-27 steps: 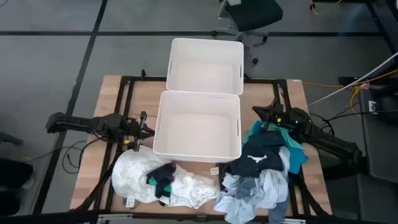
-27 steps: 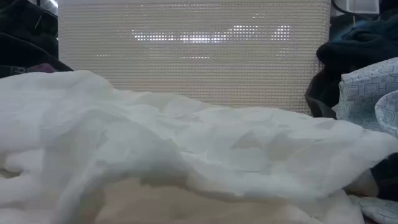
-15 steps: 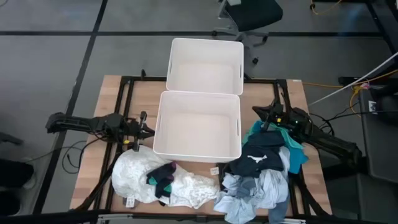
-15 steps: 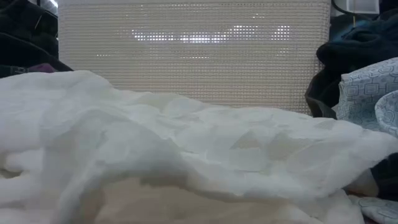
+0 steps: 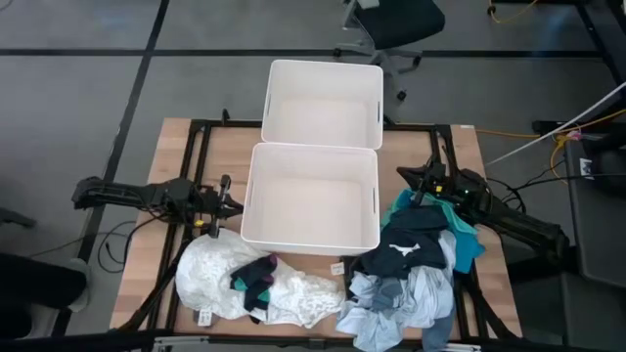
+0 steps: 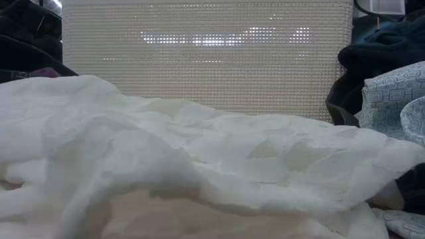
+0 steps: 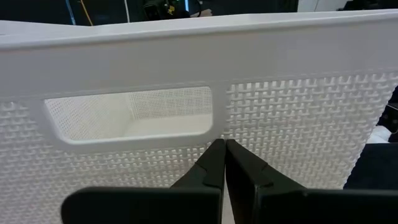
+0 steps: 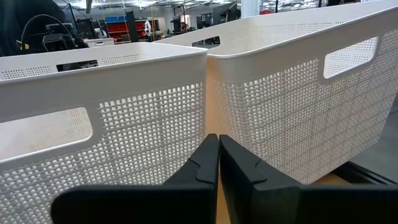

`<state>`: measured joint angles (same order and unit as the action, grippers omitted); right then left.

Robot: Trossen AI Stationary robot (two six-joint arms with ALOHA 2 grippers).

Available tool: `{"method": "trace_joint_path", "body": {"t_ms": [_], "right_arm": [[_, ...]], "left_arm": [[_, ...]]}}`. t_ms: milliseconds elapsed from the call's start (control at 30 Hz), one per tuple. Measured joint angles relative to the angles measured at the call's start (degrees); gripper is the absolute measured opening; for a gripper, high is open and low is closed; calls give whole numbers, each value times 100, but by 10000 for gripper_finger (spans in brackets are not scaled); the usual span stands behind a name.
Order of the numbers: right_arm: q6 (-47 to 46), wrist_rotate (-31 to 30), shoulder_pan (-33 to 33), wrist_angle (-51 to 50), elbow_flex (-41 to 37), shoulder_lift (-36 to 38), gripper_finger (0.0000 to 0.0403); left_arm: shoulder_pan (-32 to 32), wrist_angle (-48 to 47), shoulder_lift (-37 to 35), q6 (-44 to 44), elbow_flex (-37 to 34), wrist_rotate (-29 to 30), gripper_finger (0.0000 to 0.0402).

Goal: Sort clothes

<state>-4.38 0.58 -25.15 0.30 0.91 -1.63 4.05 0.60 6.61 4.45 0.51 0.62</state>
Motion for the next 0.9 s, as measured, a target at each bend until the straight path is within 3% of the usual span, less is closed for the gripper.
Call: {"method": "trace_joint_path", "body": {"t_ms": [900], "right_arm": [[-2, 0, 0, 2, -2, -123, 17]], "left_arm": [[-2, 0, 0, 0, 0, 0, 1]]}}
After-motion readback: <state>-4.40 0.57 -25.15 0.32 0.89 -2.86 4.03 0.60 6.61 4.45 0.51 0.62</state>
